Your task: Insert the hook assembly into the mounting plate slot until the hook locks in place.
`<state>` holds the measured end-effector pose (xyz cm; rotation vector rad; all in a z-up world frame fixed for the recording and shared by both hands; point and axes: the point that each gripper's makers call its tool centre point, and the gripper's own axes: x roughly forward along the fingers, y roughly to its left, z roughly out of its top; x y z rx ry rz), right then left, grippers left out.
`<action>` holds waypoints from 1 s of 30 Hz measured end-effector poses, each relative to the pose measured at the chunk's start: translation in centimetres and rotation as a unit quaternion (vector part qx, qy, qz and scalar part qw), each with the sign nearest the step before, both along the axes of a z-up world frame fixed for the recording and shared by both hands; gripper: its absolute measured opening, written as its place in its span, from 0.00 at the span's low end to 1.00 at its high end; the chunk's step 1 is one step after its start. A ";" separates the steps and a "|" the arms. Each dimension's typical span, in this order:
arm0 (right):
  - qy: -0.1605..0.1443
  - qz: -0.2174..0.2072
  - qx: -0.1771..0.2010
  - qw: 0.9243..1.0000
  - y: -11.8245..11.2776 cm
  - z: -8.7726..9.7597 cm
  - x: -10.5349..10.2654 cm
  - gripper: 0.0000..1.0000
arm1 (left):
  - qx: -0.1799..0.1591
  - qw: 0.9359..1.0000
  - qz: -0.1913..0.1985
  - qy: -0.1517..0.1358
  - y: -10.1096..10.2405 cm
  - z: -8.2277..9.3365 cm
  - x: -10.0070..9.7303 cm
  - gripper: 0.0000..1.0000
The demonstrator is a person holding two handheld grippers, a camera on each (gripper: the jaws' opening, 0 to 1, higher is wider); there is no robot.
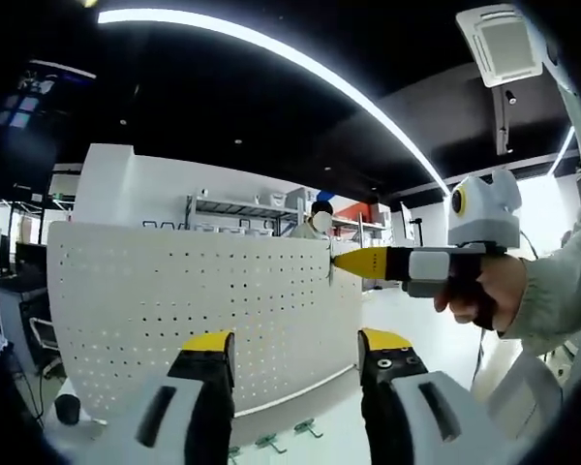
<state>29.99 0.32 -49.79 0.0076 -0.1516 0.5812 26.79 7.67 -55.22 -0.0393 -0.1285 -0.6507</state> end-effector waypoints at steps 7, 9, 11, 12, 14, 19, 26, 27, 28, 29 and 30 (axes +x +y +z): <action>-0.003 -0.024 -0.001 1.000 -1.0 0.7 2.2 0.01 | 0.005 1.000 0.006 0.003 0.4 -0.4 0.0 0.52; -0.006 -0.028 -0.005 1.000 -1.1 0.8 2.8 0.01 | 0.005 1.000 0.008 0.005 0.6 -0.4 0.0 0.52; -0.008 -0.033 -0.010 0.999 -1.3 0.9 3.3 0.01 | 0.006 1.000 0.009 0.005 0.7 -0.5 0.0 0.52; -0.006 -0.035 -0.007 0.999 -1.4 0.9 3.7 0.01 | 0.007 1.000 0.010 0.005 0.8 -0.5 0.0 0.52; -0.009 -0.041 -0.011 0.999 -1.6 0.9 4.2 0.01 | 0.009 1.000 0.011 0.005 0.9 -0.7 0.1 0.52; -0.004 -0.050 -0.008 0.999 -1.8 0.6 5.8 0.01 | 0.019 1.000 0.014 0.003 1.1 -0.8 0.3 0.52; 0.006 -0.063 -0.001 0.998 -1.9 0.0 8.4 0.01 | 0.028 1.000 0.012 0.001 1.0 -1.0 0.7 0.51; 0.006 -0.064 -0.003 0.998 -1.8 -0.1 8.7 0.01 | 0.030 0.999 0.012 0.002 1.1 -1.1 0.8 0.51; 0.007 -0.065 -0.002 0.998 -1.7 -0.2 9.2 0.01 | 0.033 0.999 0.013 0.001 1.1 -1.2 0.8 0.51; 0.009 -0.066 0.000 0.998 -1.7 -0.2 9.5 0.01 | 0.036 0.999 0.013 0.001 1.1 -1.3 0.9 0.51; 0.008 -0.068 -0.001 0.998 -1.6 -0.2 9.8 0.01 | 0.036 0.999 0.013 0.001 1.2 -1.4 0.9 0.51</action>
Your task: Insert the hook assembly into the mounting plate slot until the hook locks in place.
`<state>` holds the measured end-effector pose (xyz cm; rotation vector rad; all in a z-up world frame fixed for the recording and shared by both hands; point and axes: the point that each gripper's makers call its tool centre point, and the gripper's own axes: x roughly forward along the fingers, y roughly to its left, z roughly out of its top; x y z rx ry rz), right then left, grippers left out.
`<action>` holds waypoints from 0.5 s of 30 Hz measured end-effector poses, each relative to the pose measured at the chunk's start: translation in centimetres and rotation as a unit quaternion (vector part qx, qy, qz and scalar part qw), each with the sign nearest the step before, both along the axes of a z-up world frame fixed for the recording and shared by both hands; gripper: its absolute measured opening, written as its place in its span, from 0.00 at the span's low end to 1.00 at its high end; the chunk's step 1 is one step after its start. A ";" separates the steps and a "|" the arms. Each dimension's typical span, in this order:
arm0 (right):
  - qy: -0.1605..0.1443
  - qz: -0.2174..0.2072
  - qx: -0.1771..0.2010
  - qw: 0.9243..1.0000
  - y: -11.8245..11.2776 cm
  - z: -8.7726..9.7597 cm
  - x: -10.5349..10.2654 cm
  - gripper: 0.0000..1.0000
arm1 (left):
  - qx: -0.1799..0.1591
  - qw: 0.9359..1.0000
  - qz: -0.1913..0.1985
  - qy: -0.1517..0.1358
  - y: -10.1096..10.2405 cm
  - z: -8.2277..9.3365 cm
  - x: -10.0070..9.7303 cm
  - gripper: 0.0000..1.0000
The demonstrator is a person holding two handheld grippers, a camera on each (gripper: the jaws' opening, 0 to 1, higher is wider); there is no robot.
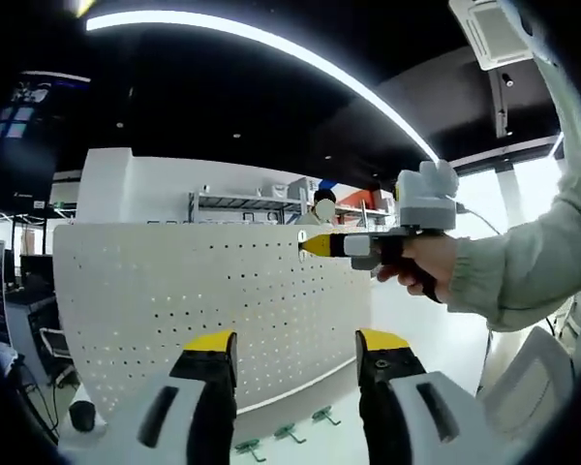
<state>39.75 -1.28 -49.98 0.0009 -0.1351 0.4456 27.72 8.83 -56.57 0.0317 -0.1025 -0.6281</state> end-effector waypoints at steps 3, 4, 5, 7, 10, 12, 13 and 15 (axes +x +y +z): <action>0.007 -0.011 0.001 1.000 0.1 -0.4 1.2 0.01 | 0.000 1.000 0.002 0.002 0.2 -0.2 0.2 0.51; 0.009 -0.010 0.003 1.000 0.2 -0.6 1.5 0.01 | -0.001 1.000 0.003 0.003 0.2 -0.3 0.3 0.51; 0.010 -0.012 0.003 1.000 0.2 -0.7 1.8 0.01 | -0.001 1.000 0.003 0.004 0.3 -0.3 0.3 0.51; 0.014 -0.015 0.005 1.000 0.2 -1.0 2.4 0.01 | -0.002 1.000 0.006 0.006 0.4 -0.5 0.5 0.51; 0.015 -0.022 0.004 1.000 0.3 -1.2 3.1 0.01 | -0.005 1.000 0.009 0.008 0.6 -0.7 0.6 0.51; 0.020 -0.024 0.012 0.999 0.4 -1.3 3.6 0.01 | -0.004 1.000 0.009 0.009 0.6 -0.8 0.6 0.51; 0.020 -0.027 0.013 0.999 0.4 -1.3 4.0 0.01 | -0.004 1.000 0.009 0.009 0.6 -0.9 0.6 0.51; 0.018 -0.031 0.009 0.999 0.6 -1.2 4.4 0.01 | -0.004 1.000 0.009 0.011 0.7 -1.0 0.7 0.51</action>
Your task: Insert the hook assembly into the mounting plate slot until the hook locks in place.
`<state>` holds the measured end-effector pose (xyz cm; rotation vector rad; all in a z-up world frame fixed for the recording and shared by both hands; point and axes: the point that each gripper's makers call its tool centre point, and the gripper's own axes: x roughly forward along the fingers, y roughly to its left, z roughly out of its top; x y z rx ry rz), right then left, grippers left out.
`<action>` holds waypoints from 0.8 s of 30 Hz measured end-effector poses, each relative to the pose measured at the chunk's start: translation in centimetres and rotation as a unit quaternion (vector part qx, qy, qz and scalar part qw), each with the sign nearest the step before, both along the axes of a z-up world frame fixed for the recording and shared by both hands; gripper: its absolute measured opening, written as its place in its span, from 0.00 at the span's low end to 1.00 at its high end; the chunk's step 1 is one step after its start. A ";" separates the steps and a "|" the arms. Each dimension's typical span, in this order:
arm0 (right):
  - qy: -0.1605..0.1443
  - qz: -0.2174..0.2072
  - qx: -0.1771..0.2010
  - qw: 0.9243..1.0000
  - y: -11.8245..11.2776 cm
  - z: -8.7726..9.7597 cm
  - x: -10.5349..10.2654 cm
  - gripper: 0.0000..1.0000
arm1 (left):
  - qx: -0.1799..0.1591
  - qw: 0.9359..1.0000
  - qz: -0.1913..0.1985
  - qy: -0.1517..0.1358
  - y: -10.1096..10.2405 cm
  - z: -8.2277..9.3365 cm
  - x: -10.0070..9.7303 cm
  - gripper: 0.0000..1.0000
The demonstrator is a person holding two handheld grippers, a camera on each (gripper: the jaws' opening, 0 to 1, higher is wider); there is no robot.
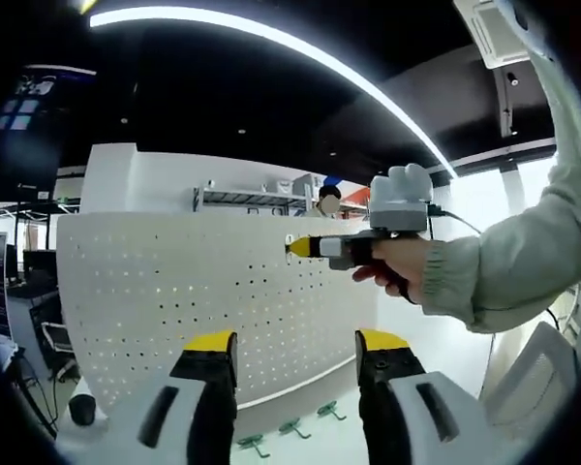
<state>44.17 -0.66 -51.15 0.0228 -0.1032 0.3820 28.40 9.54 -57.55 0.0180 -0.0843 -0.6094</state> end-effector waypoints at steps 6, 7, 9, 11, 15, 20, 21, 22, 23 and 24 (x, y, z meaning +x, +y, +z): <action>-0.006 -0.012 -0.001 1.000 0.1 0.9 1.7 0.01 | -0.002 1.000 0.000 0.002 0.1 -0.2 0.1 0.51; -0.008 -0.015 -0.001 1.000 0.1 1.1 2.1 0.01 | -0.002 1.000 0.001 0.002 0.1 -0.2 0.1 0.51; -0.012 -0.018 -0.005 1.000 0.3 1.3 2.4 0.01 | -0.002 1.000 0.002 0.003 0.2 -0.4 0.1 0.51; -0.015 -0.021 -0.009 1.000 0.5 1.4 2.8 0.01 | -0.004 1.000 0.004 0.005 0.4 -0.5 0.2 0.51; -0.020 -0.031 -0.011 0.999 0.7 1.6 3.5 0.01 | -0.004 1.000 0.006 0.005 0.6 -0.5 0.4 0.51; -0.020 -0.045 -0.002 0.999 0.4 1.4 4.3 0.01 | -0.006 1.000 0.009 0.004 0.9 -0.4 0.6 0.51; -0.022 -0.046 -0.003 0.999 0.4 1.3 4.5 0.01 | -0.006 1.000 0.010 0.003 1.0 -0.4 0.6 0.51; -0.020 -0.043 -0.007 0.999 0.6 1.2 4.7 0.01 | -0.006 1.000 0.010 0.004 1.0 -0.4 0.7 0.51; -0.019 -0.044 -0.009 0.999 0.7 1.2 4.9 0.01 | -0.008 1.000 0.012 0.004 1.2 -0.4 0.7 0.51; -0.018 -0.049 0.000 0.999 0.6 1.3 5.0 0.01 | -0.008 1.000 0.012 0.004 1.2 -0.4 0.8 0.51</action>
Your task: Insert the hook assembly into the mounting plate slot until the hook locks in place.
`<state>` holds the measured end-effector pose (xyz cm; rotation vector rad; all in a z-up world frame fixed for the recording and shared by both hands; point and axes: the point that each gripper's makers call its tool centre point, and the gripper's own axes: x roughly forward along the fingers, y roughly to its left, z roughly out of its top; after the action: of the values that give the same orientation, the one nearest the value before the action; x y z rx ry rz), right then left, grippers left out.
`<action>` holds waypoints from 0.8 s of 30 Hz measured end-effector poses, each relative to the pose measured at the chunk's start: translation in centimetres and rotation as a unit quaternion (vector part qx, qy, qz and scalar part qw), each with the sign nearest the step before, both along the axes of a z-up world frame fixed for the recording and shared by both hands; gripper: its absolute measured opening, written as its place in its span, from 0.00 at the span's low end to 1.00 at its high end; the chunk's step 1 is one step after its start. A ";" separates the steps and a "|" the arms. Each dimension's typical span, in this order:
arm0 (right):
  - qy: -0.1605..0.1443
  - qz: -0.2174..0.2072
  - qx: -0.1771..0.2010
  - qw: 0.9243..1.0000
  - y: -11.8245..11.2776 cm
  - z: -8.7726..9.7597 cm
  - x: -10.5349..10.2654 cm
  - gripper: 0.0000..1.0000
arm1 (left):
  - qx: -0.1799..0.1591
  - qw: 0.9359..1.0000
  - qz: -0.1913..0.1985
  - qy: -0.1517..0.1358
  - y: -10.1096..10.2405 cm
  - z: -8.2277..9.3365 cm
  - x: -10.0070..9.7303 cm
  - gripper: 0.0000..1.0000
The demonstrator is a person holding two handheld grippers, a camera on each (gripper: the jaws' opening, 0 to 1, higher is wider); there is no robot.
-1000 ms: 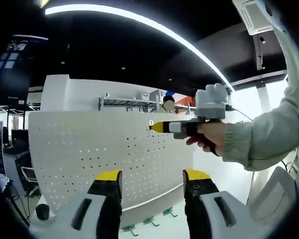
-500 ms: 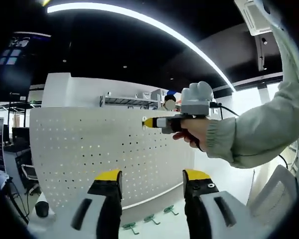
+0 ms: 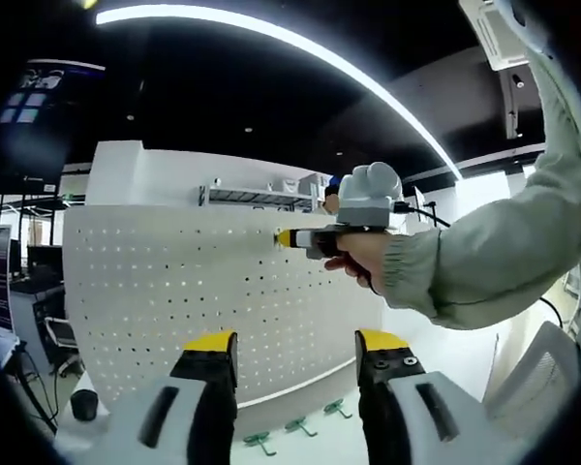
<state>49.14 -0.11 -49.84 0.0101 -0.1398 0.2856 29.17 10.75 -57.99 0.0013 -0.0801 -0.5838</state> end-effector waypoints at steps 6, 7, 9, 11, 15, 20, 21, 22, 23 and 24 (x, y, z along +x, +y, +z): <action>0.007 -0.006 0.008 1.000 0.1 -0.3 0.4 0.01 | -0.001 1.000 0.003 0.001 0.2 -0.1 0.2 0.51; 0.008 -0.008 0.012 1.000 0.1 -0.4 0.5 0.01 | 0.000 1.000 0.004 0.000 0.3 -0.1 0.2 0.51; 0.004 -0.010 0.014 1.000 0.0 -0.2 0.5 0.01 | -0.001 1.000 0.004 0.001 0.3 0.0 0.2 0.51; 0.003 -0.010 0.011 1.000 0.1 -0.1 0.6 0.01 | -0.001 1.000 0.005 0.001 0.4 0.0 0.2 0.51; 0.001 -0.015 0.006 1.000 0.2 0.0 0.8 0.01 | -0.002 1.000 0.006 0.001 0.5 -0.1 0.3 0.51; 0.000 -0.024 0.002 1.000 0.3 0.0 0.8 0.01 | -0.004 1.000 0.007 0.000 0.6 0.0 0.2 0.51; 0.000 -0.026 0.002 1.000 0.3 0.0 0.8 0.01 | -0.004 1.000 0.007 0.000 0.6 0.0 0.2 0.51; 0.001 -0.029 0.000 1.000 0.2 -0.1 0.9 0.01 | -0.005 1.000 0.008 -0.001 0.7 0.0 0.2 0.51; 0.001 -0.031 0.001 1.000 0.2 -0.2 0.9 0.01 | -0.005 1.000 0.009 -0.001 0.7 0.0 0.2 0.51; 0.000 -0.032 0.005 0.999 0.2 -0.1 0.8 0.01 | -0.006 1.000 0.010 -0.001 0.8 0.0 0.2 0.51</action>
<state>49.98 0.07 -49.98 0.0147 -0.1403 0.2218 29.35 11.54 -57.99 -0.0097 -0.0849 -0.5642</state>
